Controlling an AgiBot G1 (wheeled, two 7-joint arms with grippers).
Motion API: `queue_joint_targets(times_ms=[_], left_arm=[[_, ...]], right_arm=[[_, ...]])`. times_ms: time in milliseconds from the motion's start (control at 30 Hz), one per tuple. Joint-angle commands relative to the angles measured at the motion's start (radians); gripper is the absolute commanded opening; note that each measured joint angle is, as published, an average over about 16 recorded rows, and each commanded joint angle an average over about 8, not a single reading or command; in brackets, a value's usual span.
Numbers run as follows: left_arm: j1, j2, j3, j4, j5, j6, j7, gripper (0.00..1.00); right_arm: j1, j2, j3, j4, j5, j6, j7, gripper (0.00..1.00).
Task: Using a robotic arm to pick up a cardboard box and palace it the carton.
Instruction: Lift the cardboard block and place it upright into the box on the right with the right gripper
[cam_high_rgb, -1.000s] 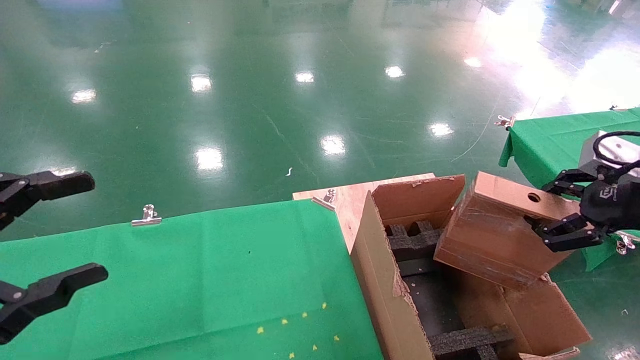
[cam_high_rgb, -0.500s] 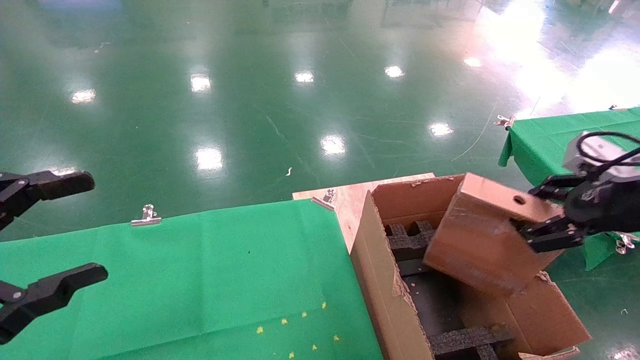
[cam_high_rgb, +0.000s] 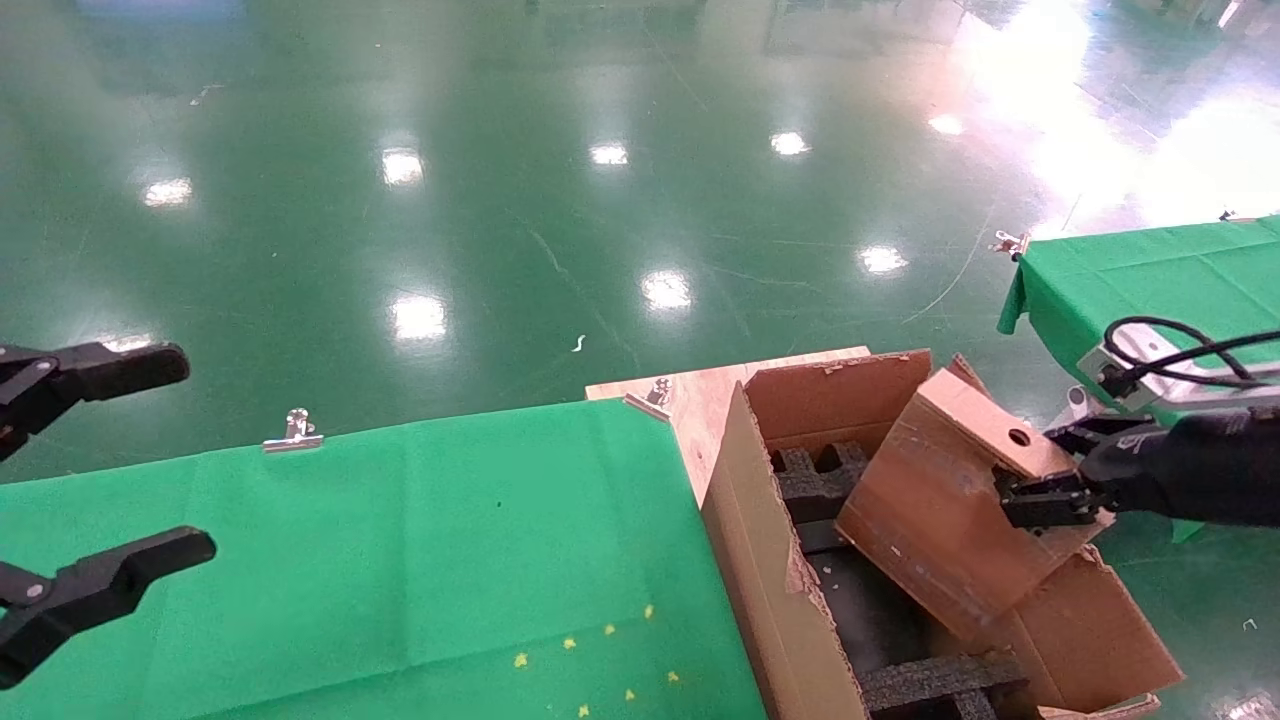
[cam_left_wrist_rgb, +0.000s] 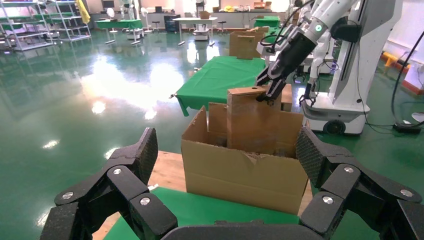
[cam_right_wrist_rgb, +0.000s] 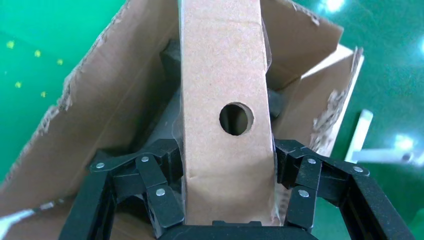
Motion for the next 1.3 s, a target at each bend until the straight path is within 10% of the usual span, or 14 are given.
queue_joint_targets(times_ms=[33,433,867,1300], left_arm=[[0.0,0.0,0.0,0.0,0.0,0.0,0.0,1.0],[0.0,0.0,0.0,0.0,0.0,0.0,0.0,1.0],[0.0,0.0,0.0,0.0,0.0,0.0,0.0,1.0],[0.0,0.0,0.0,0.0,0.0,0.0,0.0,1.0]], right_arm=[[-0.023,0.027,-0.016,0.062,-0.009,0.058,0.079,0.0],[-0.064,0.042,-0.056,0.101,-0.108,0.172,0.338,0.0],[-0.071,0.015,-0.063,0.077,-0.147,0.203,0.388,0.0],[-0.092,-0.046,-0.097,0.097,-0.379,0.253,0.708,0.0]])
